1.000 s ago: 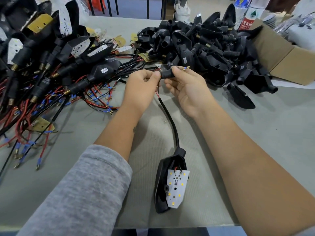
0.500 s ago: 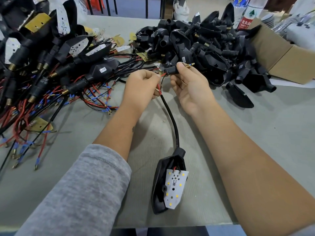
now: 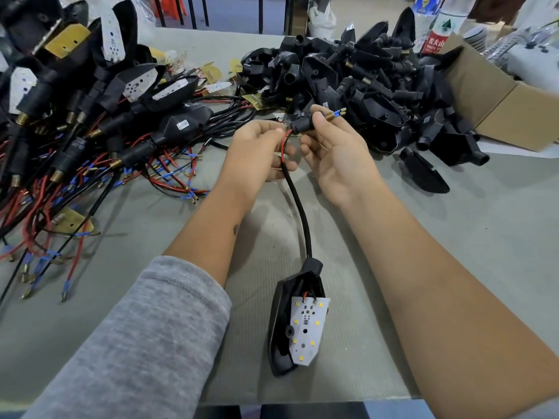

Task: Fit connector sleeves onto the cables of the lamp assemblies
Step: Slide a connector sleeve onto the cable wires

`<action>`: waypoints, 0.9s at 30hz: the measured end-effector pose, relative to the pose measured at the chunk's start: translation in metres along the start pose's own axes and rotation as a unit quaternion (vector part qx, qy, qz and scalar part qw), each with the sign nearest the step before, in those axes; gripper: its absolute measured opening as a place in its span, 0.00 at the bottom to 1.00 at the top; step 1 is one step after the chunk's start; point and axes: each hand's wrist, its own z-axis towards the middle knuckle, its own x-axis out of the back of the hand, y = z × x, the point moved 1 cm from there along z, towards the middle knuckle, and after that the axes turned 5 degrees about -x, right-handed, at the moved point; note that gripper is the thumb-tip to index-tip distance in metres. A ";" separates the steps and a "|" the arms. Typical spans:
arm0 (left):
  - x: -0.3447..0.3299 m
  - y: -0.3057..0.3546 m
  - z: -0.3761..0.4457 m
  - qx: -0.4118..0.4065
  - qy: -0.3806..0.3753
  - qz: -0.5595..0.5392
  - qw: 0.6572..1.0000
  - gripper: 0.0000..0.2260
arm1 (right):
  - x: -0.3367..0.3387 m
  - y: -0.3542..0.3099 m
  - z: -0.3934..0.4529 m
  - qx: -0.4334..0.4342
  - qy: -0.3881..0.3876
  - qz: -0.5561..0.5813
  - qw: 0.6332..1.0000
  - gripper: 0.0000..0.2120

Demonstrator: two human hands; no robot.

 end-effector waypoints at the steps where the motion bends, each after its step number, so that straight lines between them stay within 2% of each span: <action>1: 0.000 0.001 0.000 0.011 0.005 -0.029 0.999 0.05 | 0.000 0.000 0.000 0.001 0.003 0.007 1.000 0.06; 4: 0.000 0.002 0.000 0.016 0.005 -0.093 0.996 0.09 | 0.001 -0.001 0.001 0.002 0.004 0.023 1.000 0.06; 8: 0.002 0.001 -0.002 -0.014 -0.007 -0.110 0.994 0.13 | 0.002 -0.002 0.001 -0.003 -0.007 0.029 1.000 0.06; 11: 0.003 0.000 -0.003 -0.038 -0.023 -0.107 0.993 0.16 | 0.002 -0.001 0.001 0.003 -0.029 -0.031 0.999 0.05; 13: 0.003 -0.001 -0.002 -0.049 -0.018 -0.079 0.995 0.16 | 0.001 0.000 0.003 0.003 -0.031 -0.059 0.998 0.09; 16: 0.005 -0.004 0.001 -0.041 0.010 -0.045 0.998 0.15 | 0.001 0.001 0.006 -0.029 -0.013 -0.032 0.999 0.21; 20: 0.005 -0.006 0.003 -0.021 0.019 -0.059 0.998 0.10 | 0.004 0.001 0.007 -0.008 -0.004 -0.016 1.000 0.17; 23: 0.005 -0.004 0.004 0.010 -0.033 -0.035 0.999 0.02 | 0.007 0.000 0.007 0.016 0.011 0.022 1.000 0.15; 25: 0.004 -0.005 0.002 0.009 -0.082 0.015 0.996 0.04 | 0.009 -0.002 0.008 0.023 0.015 0.048 0.998 0.14; 27: 0.003 -0.007 0.001 -0.012 -0.101 0.053 0.993 0.05 | 0.012 -0.003 0.010 0.031 0.019 0.062 0.997 0.15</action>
